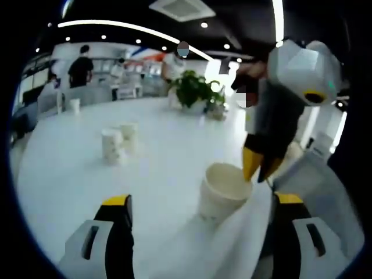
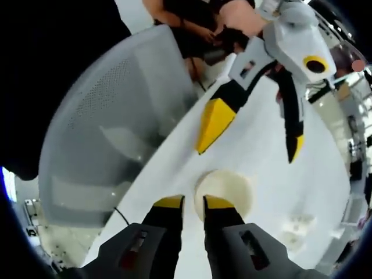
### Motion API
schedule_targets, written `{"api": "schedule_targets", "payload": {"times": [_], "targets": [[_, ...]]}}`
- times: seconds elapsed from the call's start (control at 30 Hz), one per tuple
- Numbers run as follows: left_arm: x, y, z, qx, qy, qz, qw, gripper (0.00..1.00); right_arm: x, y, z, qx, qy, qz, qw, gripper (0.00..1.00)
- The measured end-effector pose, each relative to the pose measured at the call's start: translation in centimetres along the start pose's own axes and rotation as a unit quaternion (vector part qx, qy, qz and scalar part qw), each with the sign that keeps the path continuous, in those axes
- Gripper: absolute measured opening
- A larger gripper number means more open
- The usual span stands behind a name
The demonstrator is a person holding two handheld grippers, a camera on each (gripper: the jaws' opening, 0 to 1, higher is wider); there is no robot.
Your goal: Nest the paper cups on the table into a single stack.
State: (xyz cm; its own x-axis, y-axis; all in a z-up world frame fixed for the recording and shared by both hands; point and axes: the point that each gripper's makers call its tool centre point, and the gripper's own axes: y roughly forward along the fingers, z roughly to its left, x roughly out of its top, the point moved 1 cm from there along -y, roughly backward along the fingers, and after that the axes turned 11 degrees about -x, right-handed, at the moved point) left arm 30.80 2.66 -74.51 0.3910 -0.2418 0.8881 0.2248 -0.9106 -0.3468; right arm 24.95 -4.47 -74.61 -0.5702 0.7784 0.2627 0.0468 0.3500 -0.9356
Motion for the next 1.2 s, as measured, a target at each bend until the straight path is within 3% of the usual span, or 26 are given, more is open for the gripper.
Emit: {"api": "schedule_targets", "payload": {"times": [0.2,0.4,0.57,0.63,0.67,0.77,0.87,0.9,0.93,1.0,1.03,1.2], "targets": [[0.4,-0.1,-0.1,0.002,0.004,0.001,1.0,1.0,0.6,-1.0,0.0,-0.021,0.012,-0.027,0.9993,0.14],[0.9,-0.5,0.5,0.01,0.005,-0.004,0.9999,1.0,1.5,-3.6,-0.4,-0.047,0.086,-0.078,0.9922,0.16],[1.6,-1.1,0.8,0.021,-0.005,-0.014,0.9997,1.0,1.9,-6.0,-1.1,-0.1,0.169,-0.154,0.9685,0.29],[1.7,-1.1,1.0,0.021,-0.006,-0.013,0.9997,1.0,1.5,-6.7,-1.1,-0.127,0.197,-0.164,0.9584,0.34],[1.7,-1.2,1.0,0.021,-0.006,-0.013,0.9997,1.0,1.4,-6.7,-1.1,-0.131,0.2,-0.165,0.9571,0.36],[2.0,-1.2,1.1,0.021,-0.001,-0.013,0.9997,1.0,0.7,-7.0,-1.6,-0.169,0.234,-0.178,0.9406,0.44],[2.5,-1.2,1.2,0.022,-0.003,-0.016,0.9996,1.0,0.1,-7.2,-2.5,-0.206,0.28,-0.203,0.9156,0.52],[2.7,-1.2,1.3,0.024,-0.005,-0.019,0.9995,1.0,0.0,-7.3,-2.6,-0.21,0.287,-0.204,0.9122,0.55],[2.8,-1.2,1.3,0.025,-0.007,-0.021,0.9994,1.0,-0.3,-7.4,-3.0,-0.23,0.303,-0.207,0.9012,0.6],[3.1,-1.3,1.3,0.025,-0.011,-0.025,0.9993,1.0,-0.6,-7.8,-3.7,-0.258,0.315,-0.219,0.8867,0.7],[3.3,-1.4,1.4,0.027,-0.008,-0.027,0.9992,1.0,-1.0,-7.9,-4.1,-0.273,0.334,-0.225,0.8738,0.78],[3.8,-1.6,1.9,0.04,-0.01,-0.035,0.9985,1.0,-2.4,-8.1,-4.9,-0.314,0.388,-0.237,0.8336,1.0]]}}
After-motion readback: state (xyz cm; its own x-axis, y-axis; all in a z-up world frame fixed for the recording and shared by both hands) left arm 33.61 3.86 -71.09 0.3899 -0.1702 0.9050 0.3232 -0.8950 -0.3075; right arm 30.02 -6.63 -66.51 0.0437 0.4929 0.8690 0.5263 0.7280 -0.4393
